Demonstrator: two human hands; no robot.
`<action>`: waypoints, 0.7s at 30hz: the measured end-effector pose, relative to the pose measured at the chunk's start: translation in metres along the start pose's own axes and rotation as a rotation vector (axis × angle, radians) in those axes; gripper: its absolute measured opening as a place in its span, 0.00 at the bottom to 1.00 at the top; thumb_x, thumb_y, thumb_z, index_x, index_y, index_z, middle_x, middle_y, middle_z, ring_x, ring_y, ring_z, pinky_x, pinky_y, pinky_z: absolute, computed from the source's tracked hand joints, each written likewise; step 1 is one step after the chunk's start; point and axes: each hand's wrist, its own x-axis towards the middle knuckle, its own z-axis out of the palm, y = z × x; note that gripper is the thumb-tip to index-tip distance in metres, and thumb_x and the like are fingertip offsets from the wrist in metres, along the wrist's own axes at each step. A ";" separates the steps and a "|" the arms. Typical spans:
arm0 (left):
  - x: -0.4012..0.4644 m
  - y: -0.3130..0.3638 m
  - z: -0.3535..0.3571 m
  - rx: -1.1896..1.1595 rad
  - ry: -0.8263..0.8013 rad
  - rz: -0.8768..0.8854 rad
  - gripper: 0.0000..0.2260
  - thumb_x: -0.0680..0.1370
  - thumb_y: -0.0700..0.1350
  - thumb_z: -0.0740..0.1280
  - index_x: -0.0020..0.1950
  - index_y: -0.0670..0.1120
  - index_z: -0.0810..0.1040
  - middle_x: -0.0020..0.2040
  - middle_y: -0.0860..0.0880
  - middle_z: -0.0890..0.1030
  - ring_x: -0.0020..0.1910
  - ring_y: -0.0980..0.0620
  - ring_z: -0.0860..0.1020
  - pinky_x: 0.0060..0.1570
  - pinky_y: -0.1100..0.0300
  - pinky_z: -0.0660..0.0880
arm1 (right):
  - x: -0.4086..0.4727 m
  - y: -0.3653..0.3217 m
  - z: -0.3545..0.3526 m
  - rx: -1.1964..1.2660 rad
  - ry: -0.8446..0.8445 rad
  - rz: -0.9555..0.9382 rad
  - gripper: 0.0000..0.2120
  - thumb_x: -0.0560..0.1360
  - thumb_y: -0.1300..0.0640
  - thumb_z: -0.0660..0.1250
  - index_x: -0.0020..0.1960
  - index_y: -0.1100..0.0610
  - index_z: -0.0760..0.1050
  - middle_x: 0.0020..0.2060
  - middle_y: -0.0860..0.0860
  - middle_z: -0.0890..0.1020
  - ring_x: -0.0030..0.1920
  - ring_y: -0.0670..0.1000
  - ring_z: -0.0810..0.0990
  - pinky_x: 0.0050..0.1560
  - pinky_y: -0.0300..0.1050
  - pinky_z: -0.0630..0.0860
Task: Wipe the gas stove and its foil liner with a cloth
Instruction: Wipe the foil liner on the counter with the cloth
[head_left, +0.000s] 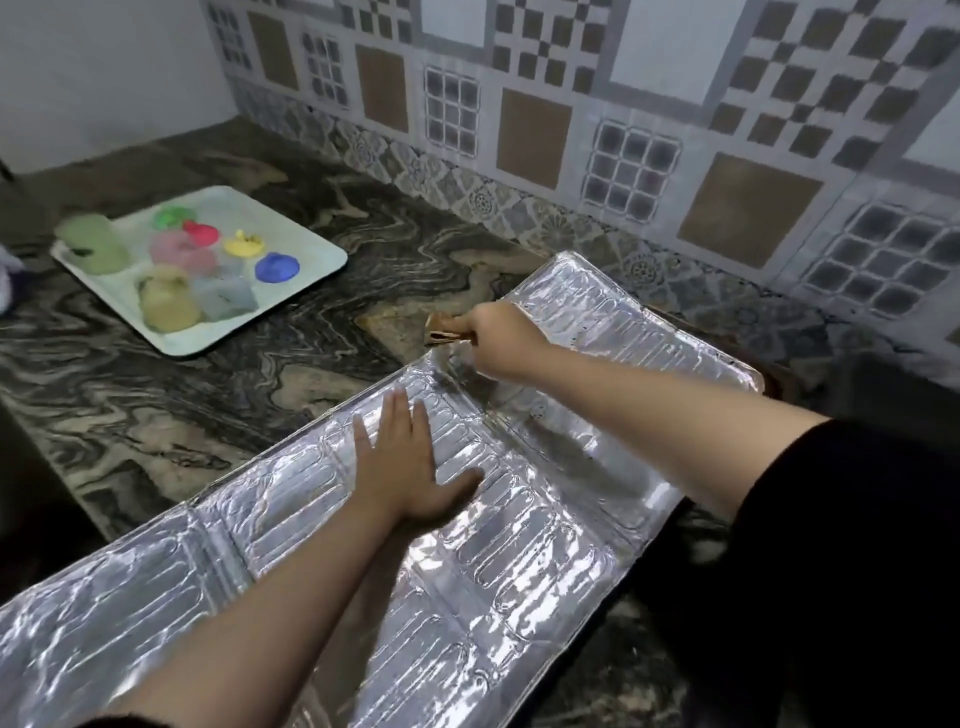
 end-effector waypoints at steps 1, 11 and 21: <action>0.001 -0.002 0.006 -0.002 0.008 -0.009 0.56 0.63 0.80 0.40 0.79 0.43 0.41 0.78 0.43 0.36 0.77 0.46 0.36 0.70 0.35 0.38 | 0.008 -0.002 0.005 -0.036 -0.002 -0.033 0.22 0.75 0.63 0.63 0.67 0.51 0.73 0.59 0.56 0.80 0.55 0.56 0.80 0.48 0.44 0.74; 0.000 -0.004 0.017 -0.031 0.060 -0.016 0.54 0.65 0.79 0.42 0.79 0.44 0.41 0.78 0.44 0.36 0.77 0.46 0.36 0.70 0.35 0.37 | 0.020 0.022 0.051 -0.422 -0.450 -0.188 0.39 0.74 0.74 0.54 0.78 0.48 0.48 0.78 0.54 0.46 0.75 0.63 0.57 0.68 0.50 0.66; -0.001 -0.002 0.016 -0.070 0.074 -0.005 0.54 0.65 0.79 0.44 0.79 0.44 0.43 0.78 0.44 0.37 0.77 0.46 0.36 0.71 0.35 0.37 | -0.070 0.059 0.004 -0.479 -0.798 -0.116 0.27 0.73 0.67 0.61 0.69 0.48 0.71 0.55 0.54 0.78 0.49 0.55 0.76 0.54 0.46 0.77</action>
